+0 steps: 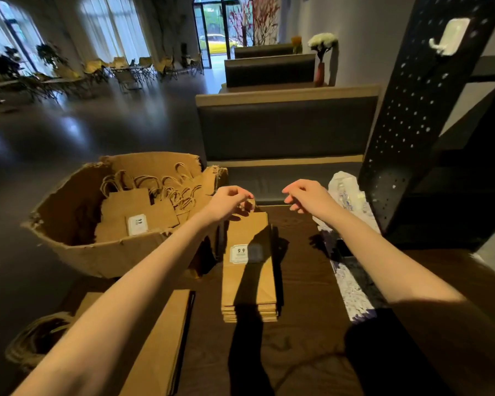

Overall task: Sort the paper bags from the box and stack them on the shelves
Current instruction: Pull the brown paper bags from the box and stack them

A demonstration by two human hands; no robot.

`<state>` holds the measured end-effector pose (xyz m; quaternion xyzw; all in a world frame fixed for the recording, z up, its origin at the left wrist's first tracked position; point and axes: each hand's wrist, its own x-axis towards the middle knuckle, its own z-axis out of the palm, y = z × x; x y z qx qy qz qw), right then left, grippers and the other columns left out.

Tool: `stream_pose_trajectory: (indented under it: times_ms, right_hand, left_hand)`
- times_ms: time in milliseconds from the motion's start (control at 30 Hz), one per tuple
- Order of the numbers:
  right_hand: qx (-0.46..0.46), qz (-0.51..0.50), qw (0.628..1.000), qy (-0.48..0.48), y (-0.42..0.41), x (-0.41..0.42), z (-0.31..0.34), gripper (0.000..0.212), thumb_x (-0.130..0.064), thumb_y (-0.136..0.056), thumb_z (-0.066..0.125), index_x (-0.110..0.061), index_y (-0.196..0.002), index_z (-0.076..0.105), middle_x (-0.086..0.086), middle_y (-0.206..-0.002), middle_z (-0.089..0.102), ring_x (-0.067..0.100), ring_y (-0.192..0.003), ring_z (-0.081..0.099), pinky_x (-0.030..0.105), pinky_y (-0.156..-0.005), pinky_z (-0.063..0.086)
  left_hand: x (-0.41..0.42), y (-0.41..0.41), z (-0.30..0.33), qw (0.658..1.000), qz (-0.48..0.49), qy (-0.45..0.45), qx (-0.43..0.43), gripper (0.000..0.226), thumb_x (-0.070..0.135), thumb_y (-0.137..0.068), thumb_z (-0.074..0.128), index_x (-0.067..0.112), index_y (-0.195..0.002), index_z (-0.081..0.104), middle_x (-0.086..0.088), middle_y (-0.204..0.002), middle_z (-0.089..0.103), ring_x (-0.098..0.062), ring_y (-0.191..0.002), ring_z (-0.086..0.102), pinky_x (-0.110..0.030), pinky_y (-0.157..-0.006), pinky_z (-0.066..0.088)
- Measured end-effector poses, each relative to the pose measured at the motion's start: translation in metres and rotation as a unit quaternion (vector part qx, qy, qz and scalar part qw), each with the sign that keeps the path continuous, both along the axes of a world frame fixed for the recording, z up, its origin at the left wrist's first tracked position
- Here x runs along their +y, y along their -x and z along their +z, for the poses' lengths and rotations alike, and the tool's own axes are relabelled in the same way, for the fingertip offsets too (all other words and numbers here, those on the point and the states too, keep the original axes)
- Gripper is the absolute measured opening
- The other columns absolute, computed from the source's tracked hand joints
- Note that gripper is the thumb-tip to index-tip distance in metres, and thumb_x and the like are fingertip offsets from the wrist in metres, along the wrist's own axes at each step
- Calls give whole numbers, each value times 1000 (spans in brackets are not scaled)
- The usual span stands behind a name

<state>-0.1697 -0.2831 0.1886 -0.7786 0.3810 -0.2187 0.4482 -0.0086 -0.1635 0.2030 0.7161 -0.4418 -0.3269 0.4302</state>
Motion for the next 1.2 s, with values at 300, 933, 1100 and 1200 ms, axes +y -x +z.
stream_pose_trajectory:
  times_ms: [300,933,1100,1200]
  right_hand:
    - [-43,13,998,34,-104,70,13,23,-16,-99,41,-16,-100,64,-4,-81,63,8,-73,59,15,-61,45]
    - [25,86,995,32,-280,89,-17,21,-14,-99,42,-14,-101,63,-3,-78,62,9,-67,56,19,-62,46]
    - [64,49,996,26,-329,95,-33,21,-14,-99,41,-15,-101,62,-5,-78,59,7,-63,53,16,-58,43]
    - [75,33,997,7,-354,98,-46,19,-14,-99,42,-15,-98,60,-4,-76,60,9,-62,53,20,-60,46]
  left_hand:
    - [83,-100,2,998,54,1,28,18,24,-98,45,16,-89,59,-4,-85,63,-16,-75,61,-23,-66,47]
    - [129,-279,-17,992,122,13,28,21,20,-99,43,19,-84,58,-1,-80,63,-13,-71,61,-21,-64,48]
    - [121,-336,-24,997,68,-11,20,22,20,-100,40,19,-85,57,-1,-81,63,-14,-73,60,-24,-67,46]
    - [116,-361,-32,999,38,-30,15,23,19,-100,39,18,-84,56,-1,-81,63,-14,-74,59,-24,-66,45]
